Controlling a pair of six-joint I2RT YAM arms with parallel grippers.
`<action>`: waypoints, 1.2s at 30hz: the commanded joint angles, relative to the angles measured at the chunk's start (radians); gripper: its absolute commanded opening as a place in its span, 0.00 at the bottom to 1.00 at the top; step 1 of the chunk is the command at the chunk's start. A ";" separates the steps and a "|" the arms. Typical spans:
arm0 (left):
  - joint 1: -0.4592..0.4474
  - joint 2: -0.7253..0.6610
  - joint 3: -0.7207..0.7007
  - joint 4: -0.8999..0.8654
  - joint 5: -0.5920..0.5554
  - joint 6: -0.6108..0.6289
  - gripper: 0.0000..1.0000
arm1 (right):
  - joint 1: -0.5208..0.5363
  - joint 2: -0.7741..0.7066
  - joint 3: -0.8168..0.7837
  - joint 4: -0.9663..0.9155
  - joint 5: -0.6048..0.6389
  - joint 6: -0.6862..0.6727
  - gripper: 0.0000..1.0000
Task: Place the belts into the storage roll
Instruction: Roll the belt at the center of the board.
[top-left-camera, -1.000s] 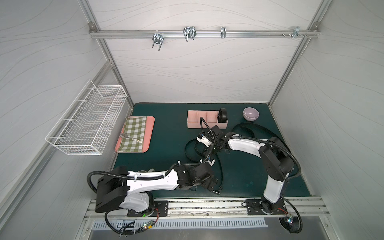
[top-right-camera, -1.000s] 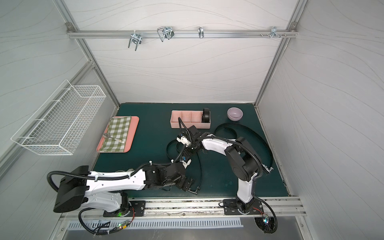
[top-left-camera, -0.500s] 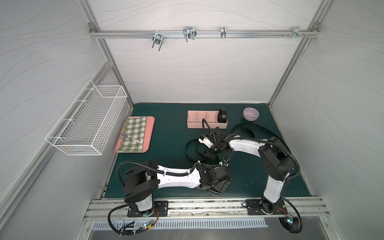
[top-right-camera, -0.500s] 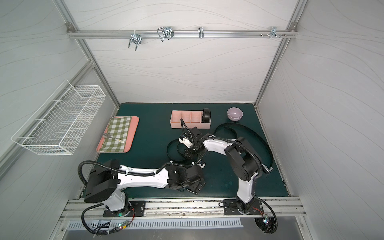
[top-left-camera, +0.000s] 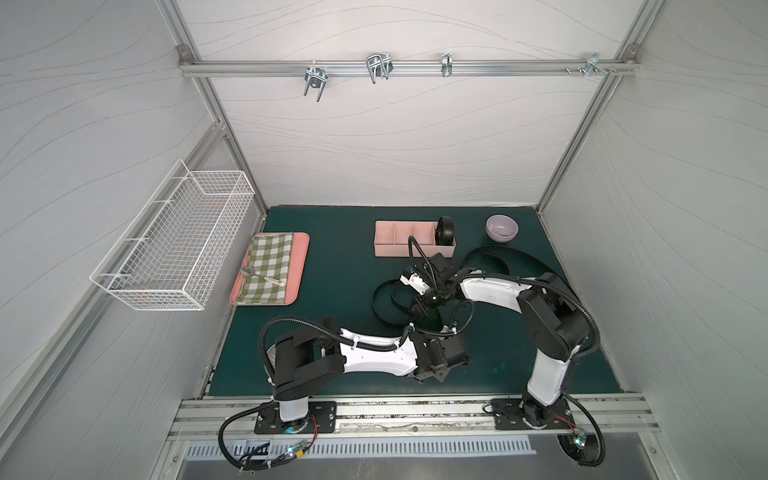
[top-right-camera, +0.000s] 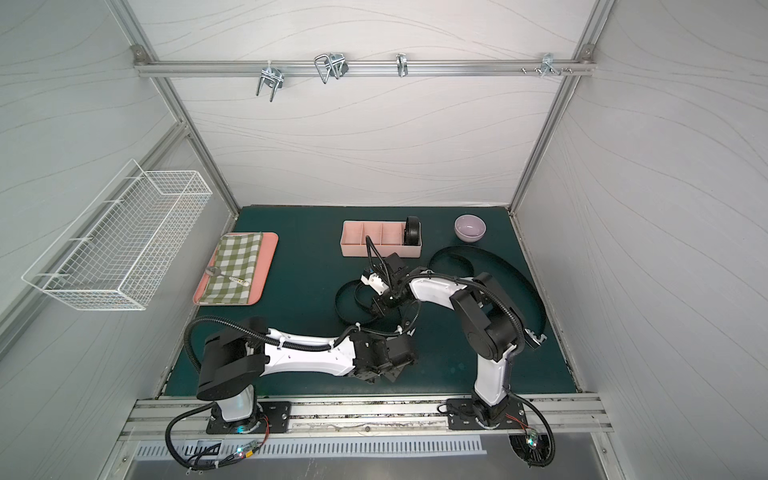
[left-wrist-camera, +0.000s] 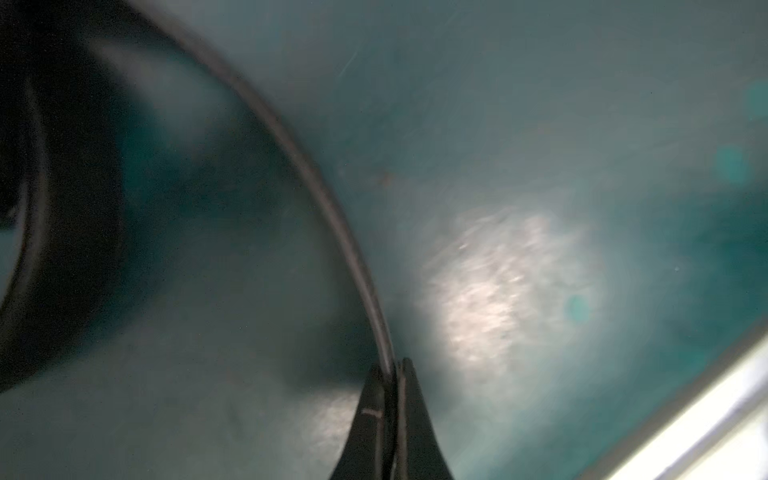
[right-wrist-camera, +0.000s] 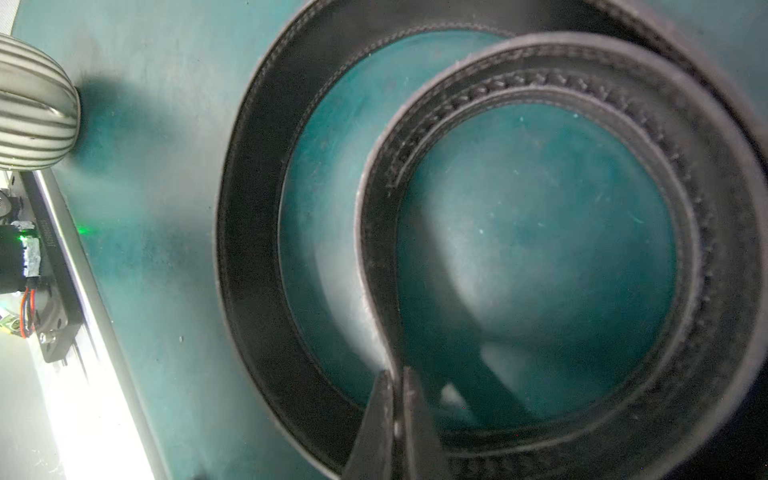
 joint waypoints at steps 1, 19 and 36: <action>0.034 -0.032 -0.100 -0.143 -0.078 -0.110 0.00 | 0.002 0.008 -0.015 -0.081 0.057 0.002 0.00; 0.648 -0.319 -0.383 -0.183 0.046 -0.185 0.00 | 0.005 -0.041 -0.057 -0.143 0.131 0.028 0.00; 0.987 0.118 0.148 -0.134 0.169 0.046 0.00 | 0.259 -0.154 -0.238 0.018 0.041 0.186 0.00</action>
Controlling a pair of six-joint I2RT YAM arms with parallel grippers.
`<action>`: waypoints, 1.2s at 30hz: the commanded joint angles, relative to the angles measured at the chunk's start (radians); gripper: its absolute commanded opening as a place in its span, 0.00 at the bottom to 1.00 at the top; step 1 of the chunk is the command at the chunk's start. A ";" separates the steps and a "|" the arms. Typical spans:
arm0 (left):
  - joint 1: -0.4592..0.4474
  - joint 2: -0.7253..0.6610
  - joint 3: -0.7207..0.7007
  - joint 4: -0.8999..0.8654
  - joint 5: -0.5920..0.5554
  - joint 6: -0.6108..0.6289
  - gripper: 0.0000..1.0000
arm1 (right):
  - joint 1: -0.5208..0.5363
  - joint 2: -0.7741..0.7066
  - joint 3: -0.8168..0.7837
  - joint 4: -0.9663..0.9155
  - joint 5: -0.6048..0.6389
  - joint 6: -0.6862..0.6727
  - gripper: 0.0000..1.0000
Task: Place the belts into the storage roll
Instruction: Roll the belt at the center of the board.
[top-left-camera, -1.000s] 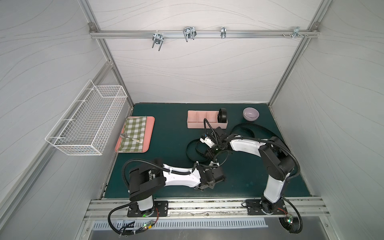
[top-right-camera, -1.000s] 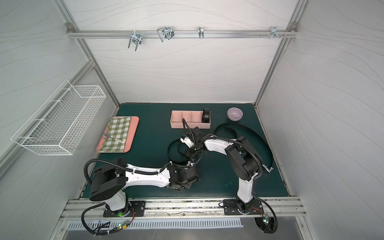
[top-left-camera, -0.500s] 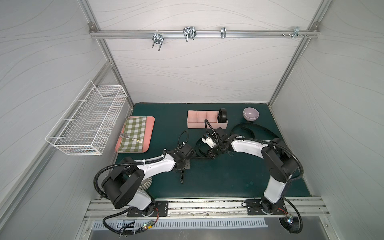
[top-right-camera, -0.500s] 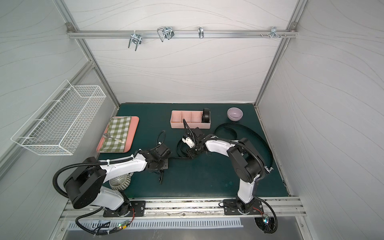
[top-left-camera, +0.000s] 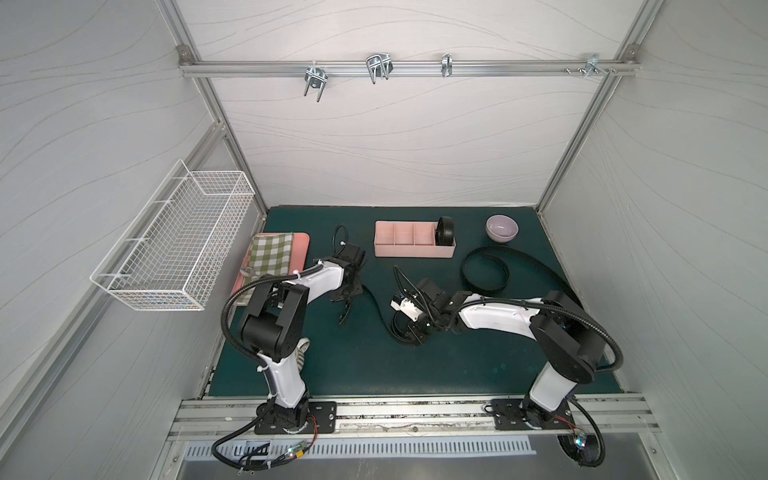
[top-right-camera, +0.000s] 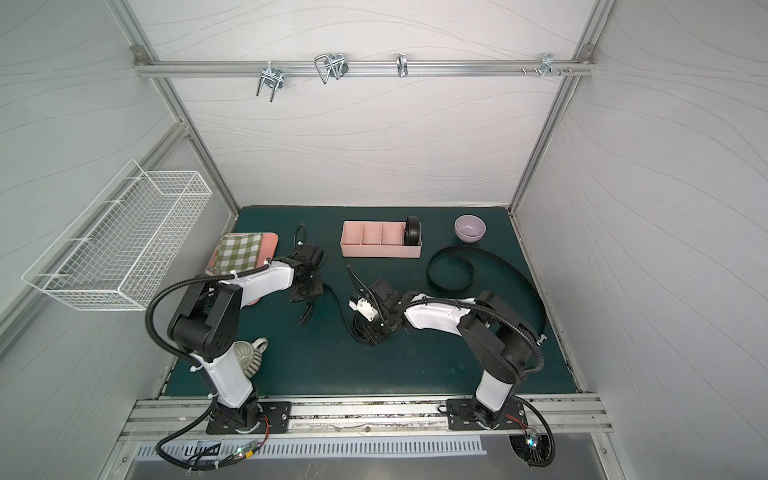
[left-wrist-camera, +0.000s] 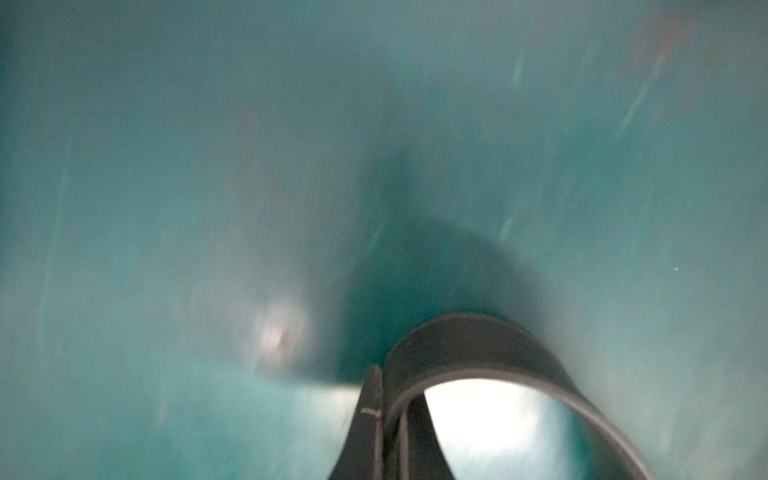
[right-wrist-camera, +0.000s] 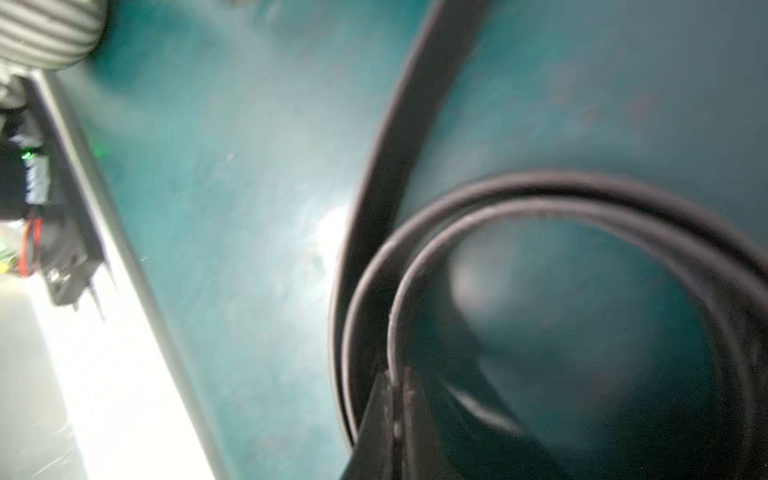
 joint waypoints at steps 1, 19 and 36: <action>0.010 0.090 0.067 0.034 0.062 0.047 0.02 | 0.031 -0.014 -0.054 -0.060 -0.035 0.055 0.00; 0.007 0.037 0.292 -0.115 -0.101 0.097 0.99 | 0.059 -0.090 -0.119 -0.076 -0.003 0.107 0.00; -0.200 -0.442 -0.299 -0.085 0.183 -0.250 0.94 | 0.049 -0.108 -0.119 -0.095 -0.014 0.053 0.00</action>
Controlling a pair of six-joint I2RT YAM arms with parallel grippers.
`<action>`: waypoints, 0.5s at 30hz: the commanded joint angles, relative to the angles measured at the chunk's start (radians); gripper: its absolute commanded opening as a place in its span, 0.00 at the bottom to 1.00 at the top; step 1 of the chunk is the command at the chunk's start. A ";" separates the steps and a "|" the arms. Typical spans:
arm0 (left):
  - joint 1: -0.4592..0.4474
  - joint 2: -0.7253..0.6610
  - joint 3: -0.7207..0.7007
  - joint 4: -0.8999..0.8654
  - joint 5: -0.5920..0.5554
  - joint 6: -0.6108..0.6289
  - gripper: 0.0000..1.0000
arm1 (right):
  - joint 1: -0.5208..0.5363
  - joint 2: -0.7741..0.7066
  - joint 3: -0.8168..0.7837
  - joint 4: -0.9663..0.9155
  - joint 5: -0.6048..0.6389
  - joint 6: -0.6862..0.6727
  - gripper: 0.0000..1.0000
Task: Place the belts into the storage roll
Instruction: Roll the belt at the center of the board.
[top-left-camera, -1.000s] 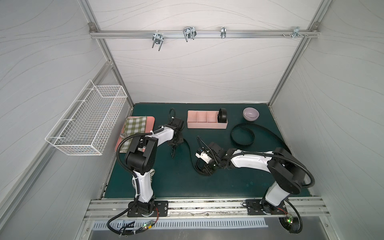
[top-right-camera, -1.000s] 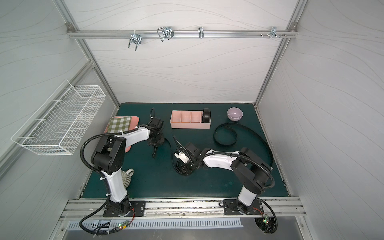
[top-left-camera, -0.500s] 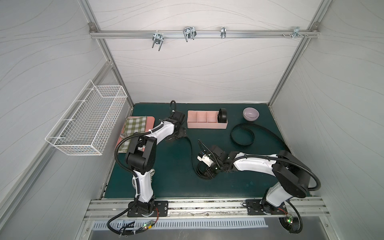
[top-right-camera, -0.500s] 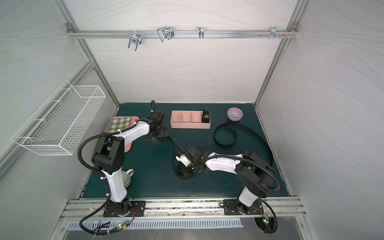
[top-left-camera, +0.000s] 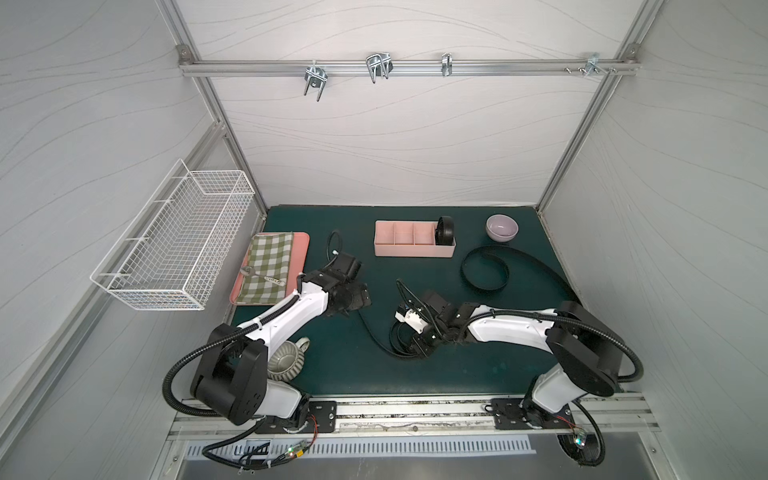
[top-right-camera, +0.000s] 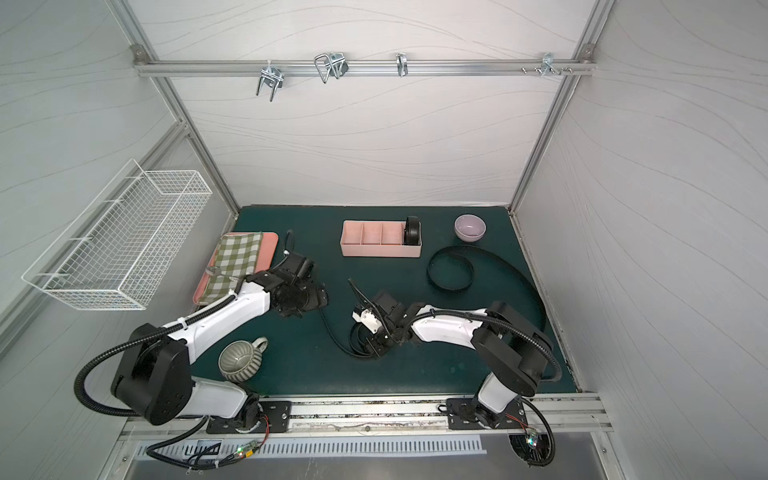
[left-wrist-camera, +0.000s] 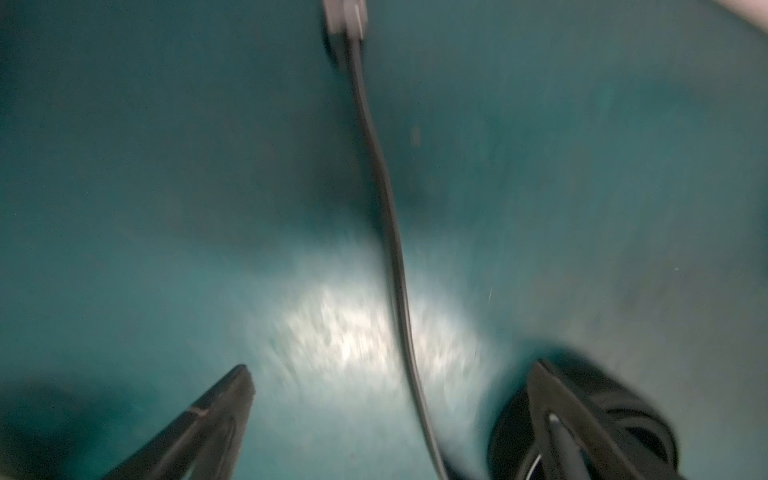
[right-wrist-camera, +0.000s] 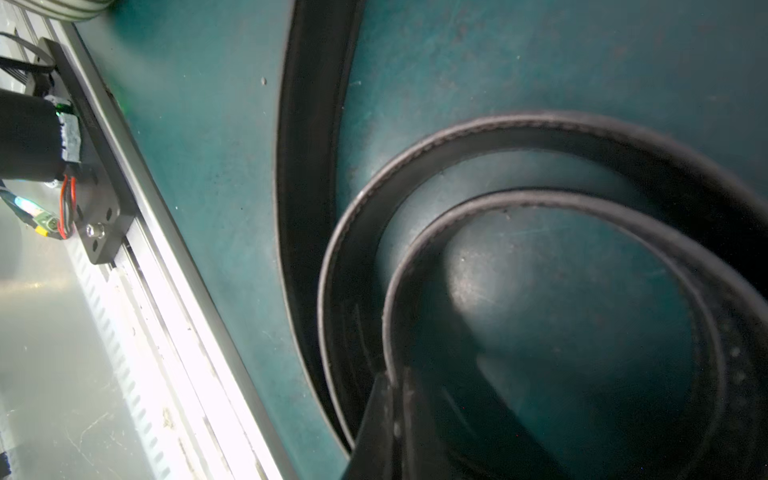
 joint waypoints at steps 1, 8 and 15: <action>-0.077 0.026 -0.016 0.038 0.019 -0.117 0.92 | 0.001 -0.013 -0.019 -0.093 -0.012 -0.030 0.00; -0.108 0.175 0.010 0.061 0.002 -0.137 0.34 | 0.001 -0.053 -0.048 -0.113 0.004 -0.046 0.00; -0.135 0.111 -0.031 -0.002 -0.089 0.114 0.00 | 0.005 -0.080 -0.077 -0.089 -0.020 -0.031 0.00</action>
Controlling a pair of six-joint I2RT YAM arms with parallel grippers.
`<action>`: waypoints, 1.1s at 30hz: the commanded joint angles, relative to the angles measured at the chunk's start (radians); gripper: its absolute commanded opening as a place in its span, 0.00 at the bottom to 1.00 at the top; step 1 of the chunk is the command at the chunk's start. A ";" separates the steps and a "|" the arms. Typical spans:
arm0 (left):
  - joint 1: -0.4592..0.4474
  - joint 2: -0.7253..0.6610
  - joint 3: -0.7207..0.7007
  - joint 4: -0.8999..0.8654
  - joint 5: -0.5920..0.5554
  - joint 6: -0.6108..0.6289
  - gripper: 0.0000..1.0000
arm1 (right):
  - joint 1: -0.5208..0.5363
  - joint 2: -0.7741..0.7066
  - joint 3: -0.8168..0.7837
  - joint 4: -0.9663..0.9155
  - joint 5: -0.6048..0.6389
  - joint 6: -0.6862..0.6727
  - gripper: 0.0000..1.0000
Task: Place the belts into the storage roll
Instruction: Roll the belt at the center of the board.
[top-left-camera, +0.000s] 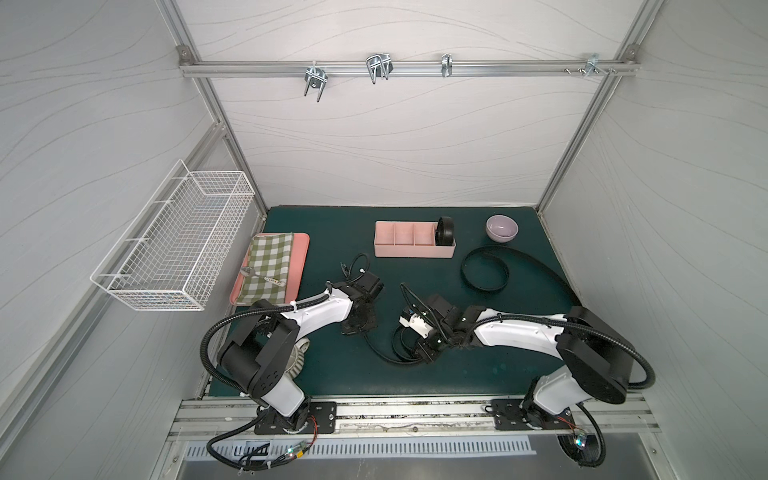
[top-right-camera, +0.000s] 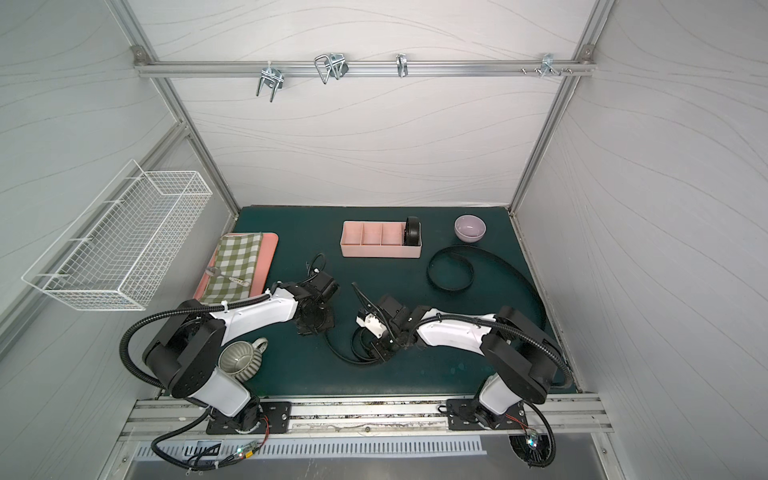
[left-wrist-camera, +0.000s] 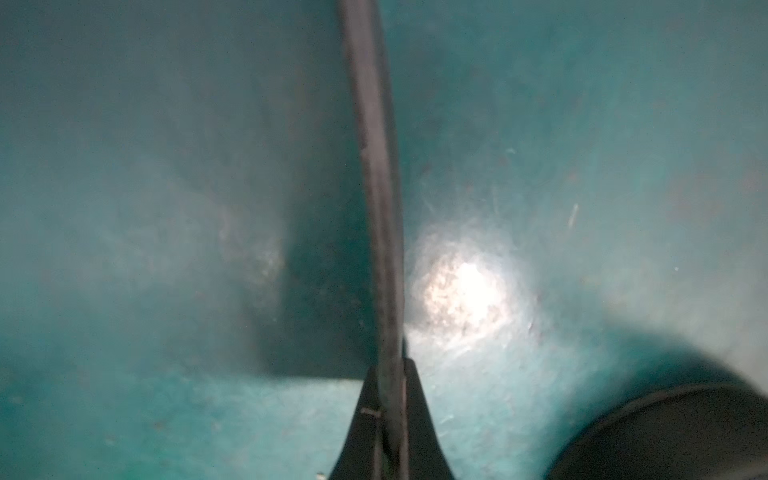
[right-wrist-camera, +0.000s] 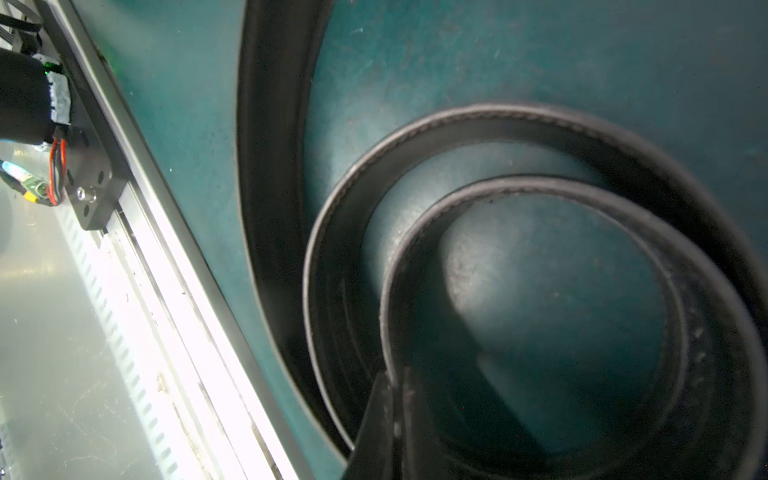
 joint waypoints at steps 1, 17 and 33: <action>-0.033 -0.097 -0.044 -0.026 -0.076 0.159 0.00 | 0.005 -0.032 -0.040 -0.056 -0.016 0.001 0.00; -0.273 -0.165 -0.097 0.126 -0.057 0.425 0.00 | 0.005 -0.084 -0.088 -0.035 -0.003 0.030 0.00; -0.307 -0.126 -0.080 0.181 -0.160 0.466 0.00 | -0.066 -0.275 -0.274 0.096 0.058 0.228 0.00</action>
